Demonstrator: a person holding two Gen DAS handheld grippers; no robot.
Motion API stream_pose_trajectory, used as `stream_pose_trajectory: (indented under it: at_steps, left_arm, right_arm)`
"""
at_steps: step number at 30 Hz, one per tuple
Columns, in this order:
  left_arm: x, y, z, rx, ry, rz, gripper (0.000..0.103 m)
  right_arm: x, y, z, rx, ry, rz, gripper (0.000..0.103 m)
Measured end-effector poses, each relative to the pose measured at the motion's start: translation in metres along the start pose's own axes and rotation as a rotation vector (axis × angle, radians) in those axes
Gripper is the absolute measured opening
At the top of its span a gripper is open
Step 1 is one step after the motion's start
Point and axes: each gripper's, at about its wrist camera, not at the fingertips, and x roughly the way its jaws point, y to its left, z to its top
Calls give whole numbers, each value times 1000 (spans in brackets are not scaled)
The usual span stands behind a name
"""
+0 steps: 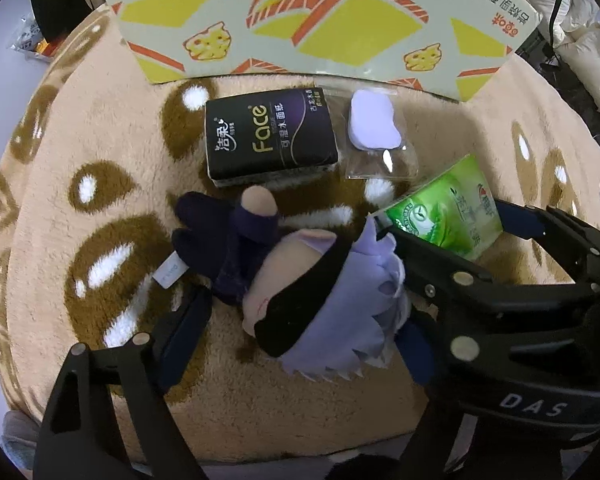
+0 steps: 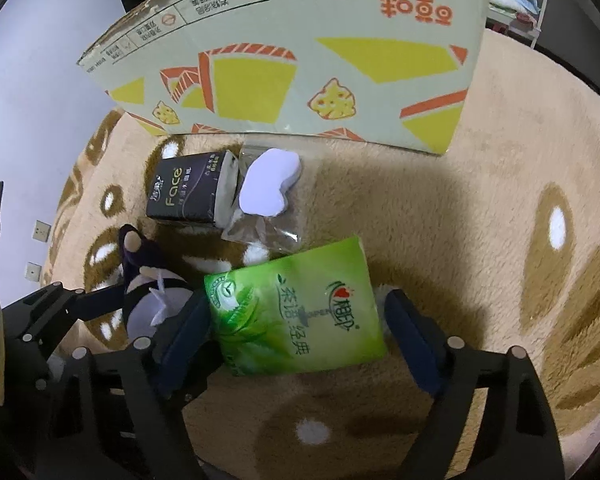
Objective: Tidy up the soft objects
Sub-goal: 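Grasp the white-haired doll with the left gripper while the right grasps the green tissue packet, then lift the doll and green packet and carry both over the box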
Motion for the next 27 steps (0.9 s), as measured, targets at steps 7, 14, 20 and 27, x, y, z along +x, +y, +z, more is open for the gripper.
stream_pose_trajectory:
  at_steps: [7,14,20,27]
  left_arm:
    - [-3,0,-2,-9,-15,-6,75]
    - [-20,-6,-6,8,-64,-23,59]
    - [-32,-4,-10,12,-106,-24,58]
    - [-67,-7,-20,36,-242,-8,58]
  right_arm:
    - [-2,1,1,-4,-24,-18,81]
    - [-15,-6,1,10,-80,-54,81]
    - [-30,-7,-1,4,-134,-67,81]
    - [-62,2,-7,-14,-293,-81,81]
